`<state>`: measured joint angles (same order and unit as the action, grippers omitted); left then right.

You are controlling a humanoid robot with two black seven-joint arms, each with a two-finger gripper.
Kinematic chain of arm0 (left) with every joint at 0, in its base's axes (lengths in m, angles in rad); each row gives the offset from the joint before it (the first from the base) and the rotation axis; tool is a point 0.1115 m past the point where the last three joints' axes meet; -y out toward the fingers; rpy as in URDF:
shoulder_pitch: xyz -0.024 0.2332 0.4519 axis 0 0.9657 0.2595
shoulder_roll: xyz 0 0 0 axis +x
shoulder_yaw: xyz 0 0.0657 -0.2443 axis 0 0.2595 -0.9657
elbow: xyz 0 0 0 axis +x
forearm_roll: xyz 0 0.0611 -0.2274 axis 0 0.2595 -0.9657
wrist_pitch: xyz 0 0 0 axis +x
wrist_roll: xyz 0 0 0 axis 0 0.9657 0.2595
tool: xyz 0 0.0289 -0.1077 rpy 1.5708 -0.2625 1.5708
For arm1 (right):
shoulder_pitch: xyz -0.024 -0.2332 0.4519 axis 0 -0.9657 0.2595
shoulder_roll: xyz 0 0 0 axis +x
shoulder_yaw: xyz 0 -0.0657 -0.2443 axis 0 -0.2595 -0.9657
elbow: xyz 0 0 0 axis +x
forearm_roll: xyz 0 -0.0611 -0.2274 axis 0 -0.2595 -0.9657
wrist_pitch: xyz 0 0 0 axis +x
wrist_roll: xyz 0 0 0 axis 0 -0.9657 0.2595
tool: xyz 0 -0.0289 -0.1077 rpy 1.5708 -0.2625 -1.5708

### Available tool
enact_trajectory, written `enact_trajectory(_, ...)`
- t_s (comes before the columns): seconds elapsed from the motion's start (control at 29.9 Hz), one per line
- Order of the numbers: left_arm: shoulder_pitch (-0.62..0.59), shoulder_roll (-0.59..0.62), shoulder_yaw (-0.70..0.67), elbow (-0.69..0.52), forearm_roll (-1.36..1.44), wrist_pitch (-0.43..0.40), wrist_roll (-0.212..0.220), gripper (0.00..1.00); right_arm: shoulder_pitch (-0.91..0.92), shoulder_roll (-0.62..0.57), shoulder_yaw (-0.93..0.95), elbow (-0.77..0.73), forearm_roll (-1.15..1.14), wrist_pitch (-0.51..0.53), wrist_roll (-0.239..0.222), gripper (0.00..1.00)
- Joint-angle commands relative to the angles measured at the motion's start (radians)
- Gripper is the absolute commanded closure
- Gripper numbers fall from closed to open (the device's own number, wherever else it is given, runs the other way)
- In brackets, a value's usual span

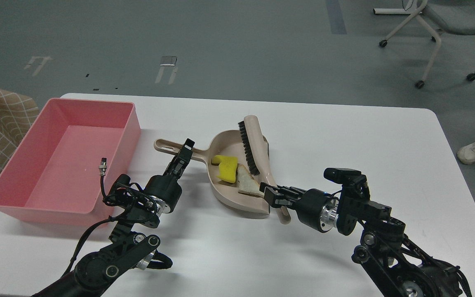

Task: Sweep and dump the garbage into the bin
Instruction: 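Sweep the brush across the dustpan toward the left gripper, then lift the dustpan with the left gripper and carry it over the pink bin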

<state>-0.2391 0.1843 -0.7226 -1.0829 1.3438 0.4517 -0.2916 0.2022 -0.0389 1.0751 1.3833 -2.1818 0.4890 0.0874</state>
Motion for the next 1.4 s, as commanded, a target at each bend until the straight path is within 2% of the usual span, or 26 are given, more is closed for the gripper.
enact_trajectory(0.0, 0.003, 0.000, 0.000, 0.000, -0.002, -0.001, -0.001, 0.86, 0.002, -0.016, 0.049, 0.020, 0.000, 0.000, 0.003, 0.82)
enact_trajectory(0.03, 0.003, 0.001, 0.000, 0.000, -0.002, -0.001, -0.001, 0.92, 0.003, -0.032, 0.069, 0.028, 0.000, 0.000, 0.006, 0.82)
enact_trajectory(0.17, 0.003, -0.002, -0.001, 0.000, -0.008, -0.001, 0.002, 0.99, 0.002, -0.096, 0.115, 0.048, 0.000, 0.000, 0.015, 0.82)
enact_trajectory(0.33, 0.003, -0.005, -0.004, 0.000, -0.041, -0.007, 0.011, 0.97, -0.001, -0.254, 0.150, 0.057, 0.000, 0.000, 0.017, 0.82)
enact_trajectory(0.43, 0.000, -0.006, -0.006, 0.000, -0.064, -0.010, 0.011, 0.98, -0.017, -0.327, 0.164, 0.065, 0.016, 0.000, 0.034, 0.82)
enact_trajectory(0.53, -0.002, -0.011, -0.012, -0.005, -0.072, -0.010, 0.011, 0.99, -0.030, -0.360, 0.172, 0.075, 0.037, 0.000, 0.048, 0.82)
enact_trajectory(1.04, -0.040, -0.042, -0.024, -0.080, -0.302, -0.008, 0.011, 0.99, -0.107, -0.371, 0.209, 0.097, 0.045, 0.000, 0.055, 0.82)
enact_trajectory(1.37, -0.052, -0.025, -0.116, -0.106, -0.350, -0.011, 0.009, 0.98, -0.121, -0.369, 0.209, 0.099, 0.045, 0.000, 0.054, 0.82)
